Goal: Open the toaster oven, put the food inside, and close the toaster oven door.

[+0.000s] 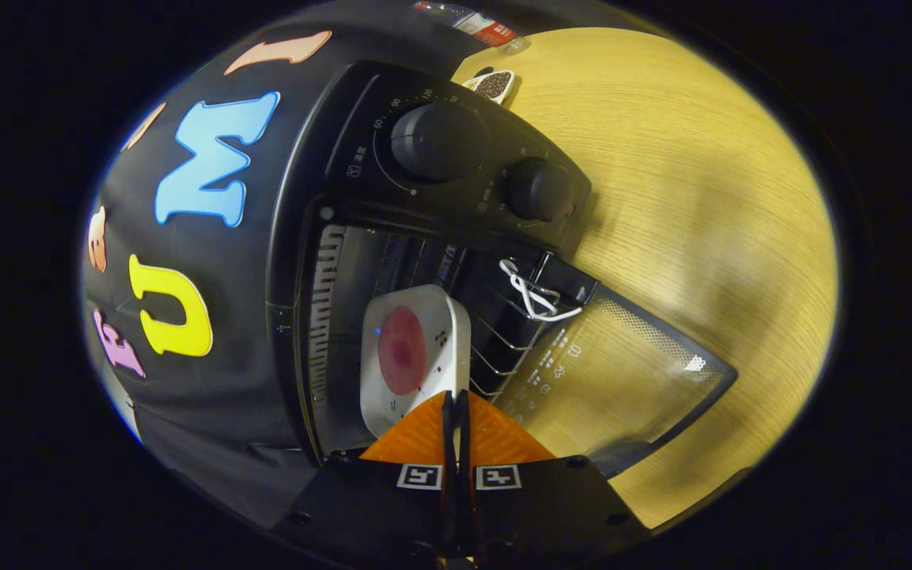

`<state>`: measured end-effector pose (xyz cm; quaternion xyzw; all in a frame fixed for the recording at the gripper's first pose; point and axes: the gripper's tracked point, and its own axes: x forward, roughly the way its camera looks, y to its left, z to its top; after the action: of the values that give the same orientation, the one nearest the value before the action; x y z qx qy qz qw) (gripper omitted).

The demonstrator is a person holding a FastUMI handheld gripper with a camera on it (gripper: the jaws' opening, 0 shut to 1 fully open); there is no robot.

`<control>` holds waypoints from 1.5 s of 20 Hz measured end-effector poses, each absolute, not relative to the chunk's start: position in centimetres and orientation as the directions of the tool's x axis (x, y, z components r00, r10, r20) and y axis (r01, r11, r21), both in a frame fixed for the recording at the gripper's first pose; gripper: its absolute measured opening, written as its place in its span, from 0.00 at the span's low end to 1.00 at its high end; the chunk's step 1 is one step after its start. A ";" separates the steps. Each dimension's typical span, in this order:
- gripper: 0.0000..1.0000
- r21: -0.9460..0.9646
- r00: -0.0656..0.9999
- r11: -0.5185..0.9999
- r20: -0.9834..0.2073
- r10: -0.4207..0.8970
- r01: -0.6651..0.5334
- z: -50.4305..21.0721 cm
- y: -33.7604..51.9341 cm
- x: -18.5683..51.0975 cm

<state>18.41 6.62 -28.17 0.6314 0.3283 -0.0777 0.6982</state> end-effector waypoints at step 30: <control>0.60 0.894 0.802 0.218 -0.448 0.395 0.392 -23.2 11.0 13.7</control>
<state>13.69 10.99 -23.25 0.6252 0.3146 0.0010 0.7143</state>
